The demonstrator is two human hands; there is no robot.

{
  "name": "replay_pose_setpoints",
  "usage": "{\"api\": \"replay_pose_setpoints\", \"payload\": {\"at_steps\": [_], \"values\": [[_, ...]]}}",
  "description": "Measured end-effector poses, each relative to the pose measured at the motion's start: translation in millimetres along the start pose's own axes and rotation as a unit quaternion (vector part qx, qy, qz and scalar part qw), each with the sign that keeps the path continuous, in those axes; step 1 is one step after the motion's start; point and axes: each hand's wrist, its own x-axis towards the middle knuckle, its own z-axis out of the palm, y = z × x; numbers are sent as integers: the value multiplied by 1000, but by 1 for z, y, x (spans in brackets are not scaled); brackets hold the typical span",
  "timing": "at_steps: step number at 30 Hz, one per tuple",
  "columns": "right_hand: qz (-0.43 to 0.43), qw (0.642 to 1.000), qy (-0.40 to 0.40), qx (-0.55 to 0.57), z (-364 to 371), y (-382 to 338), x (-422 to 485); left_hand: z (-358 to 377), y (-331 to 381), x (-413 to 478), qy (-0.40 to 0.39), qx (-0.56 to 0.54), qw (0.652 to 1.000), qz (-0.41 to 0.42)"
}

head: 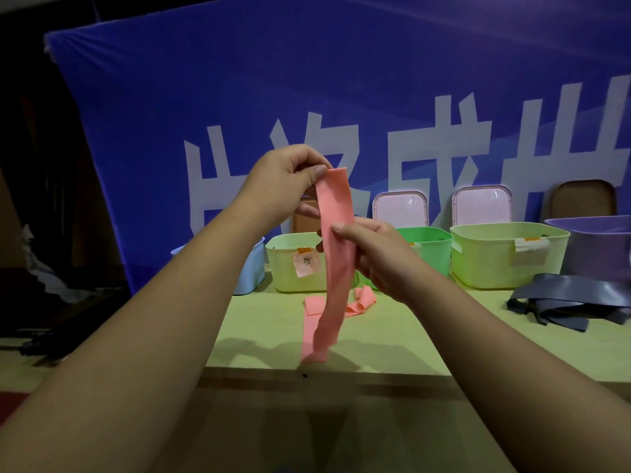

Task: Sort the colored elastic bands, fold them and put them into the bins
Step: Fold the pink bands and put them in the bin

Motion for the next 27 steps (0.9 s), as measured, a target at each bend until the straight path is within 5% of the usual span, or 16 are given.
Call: {"api": "replay_pose_setpoints", "payload": {"at_steps": [13,22,27], "values": [[81,994,-56,56,14,26,-5,10,-39,5,22,-33,999,-34],[110,993,-20,28,19,36,1,17,-55,9,26,109,991,76],[133,988,-31,69,15,35,-6,22,-67,11,32,101,992,68]]}}
